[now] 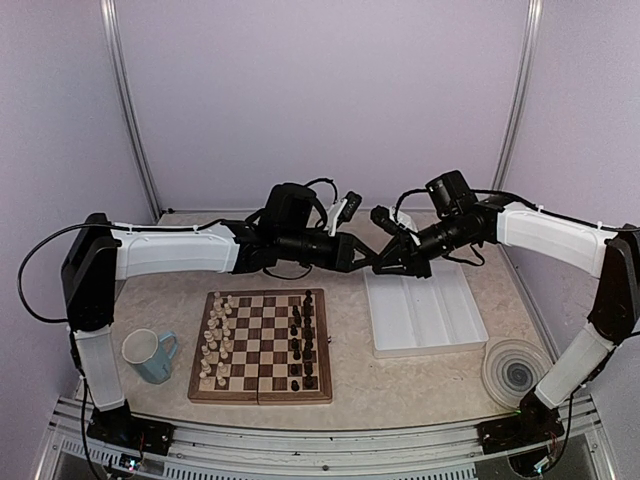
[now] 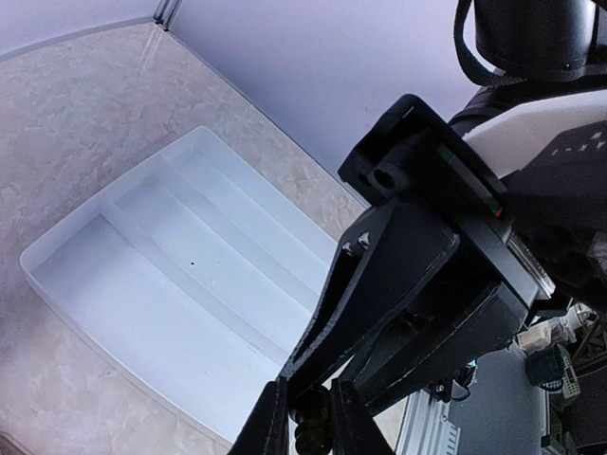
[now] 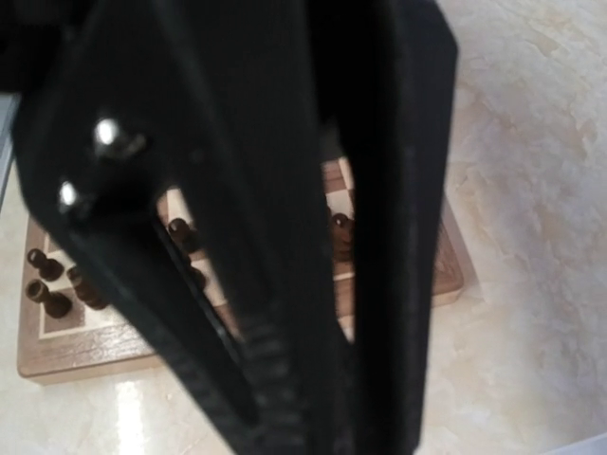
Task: Set up the chess pieces on the board
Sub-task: Pass from the right arm to the left
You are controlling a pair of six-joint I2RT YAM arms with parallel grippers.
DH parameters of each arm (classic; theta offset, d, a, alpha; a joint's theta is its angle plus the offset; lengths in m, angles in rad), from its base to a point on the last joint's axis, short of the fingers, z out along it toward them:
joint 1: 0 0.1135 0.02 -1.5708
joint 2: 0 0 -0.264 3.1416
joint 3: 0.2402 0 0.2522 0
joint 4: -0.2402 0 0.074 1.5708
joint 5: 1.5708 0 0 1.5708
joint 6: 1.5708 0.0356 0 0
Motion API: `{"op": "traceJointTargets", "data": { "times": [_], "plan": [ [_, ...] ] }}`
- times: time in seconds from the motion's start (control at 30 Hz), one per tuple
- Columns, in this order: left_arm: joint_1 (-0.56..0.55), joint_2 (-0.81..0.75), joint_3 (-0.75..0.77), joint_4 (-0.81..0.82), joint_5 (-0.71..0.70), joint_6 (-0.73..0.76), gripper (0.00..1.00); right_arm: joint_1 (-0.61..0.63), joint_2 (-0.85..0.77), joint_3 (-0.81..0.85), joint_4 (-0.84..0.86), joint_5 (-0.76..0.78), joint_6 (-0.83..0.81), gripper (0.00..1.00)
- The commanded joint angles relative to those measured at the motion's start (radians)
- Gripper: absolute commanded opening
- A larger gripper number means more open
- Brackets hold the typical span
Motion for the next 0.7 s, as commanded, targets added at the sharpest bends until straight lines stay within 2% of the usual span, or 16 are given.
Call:
{"op": "traceJointTargets", "data": {
  "times": [0.0, 0.17, 0.2, 0.3, 0.43, 0.5, 0.67],
  "plan": [
    [-0.004, 0.017, 0.025, -0.038, 0.024, 0.013, 0.14, 0.001, -0.016, -0.01, 0.042, 0.003, 0.006, 0.13],
    [-0.001, 0.013, 0.023, -0.048, 0.018, 0.015, 0.1, 0.001, -0.012, -0.013, 0.055, 0.01, 0.015, 0.14],
    [0.001, 0.011, 0.024, -0.05, 0.017, 0.014, 0.11, 0.001, -0.01, -0.013, 0.057, 0.012, 0.017, 0.14],
    [0.006, 0.007, 0.025, -0.054, 0.023, 0.007, 0.24, 0.001, -0.008, -0.012, 0.062, 0.014, 0.02, 0.14],
    [0.007, 0.009, 0.021, -0.062, 0.03, 0.007, 0.25, 0.001, -0.005, -0.012, 0.065, 0.023, 0.023, 0.14],
    [0.007, 0.009, 0.018, -0.064, 0.033, 0.007, 0.24, 0.001, -0.002, -0.012, 0.066, 0.028, 0.022, 0.14],
    [0.008, 0.01, 0.019, -0.066, 0.043, 0.007, 0.13, 0.001, 0.007, -0.014, 0.065, 0.029, 0.023, 0.14]
  ]
}}
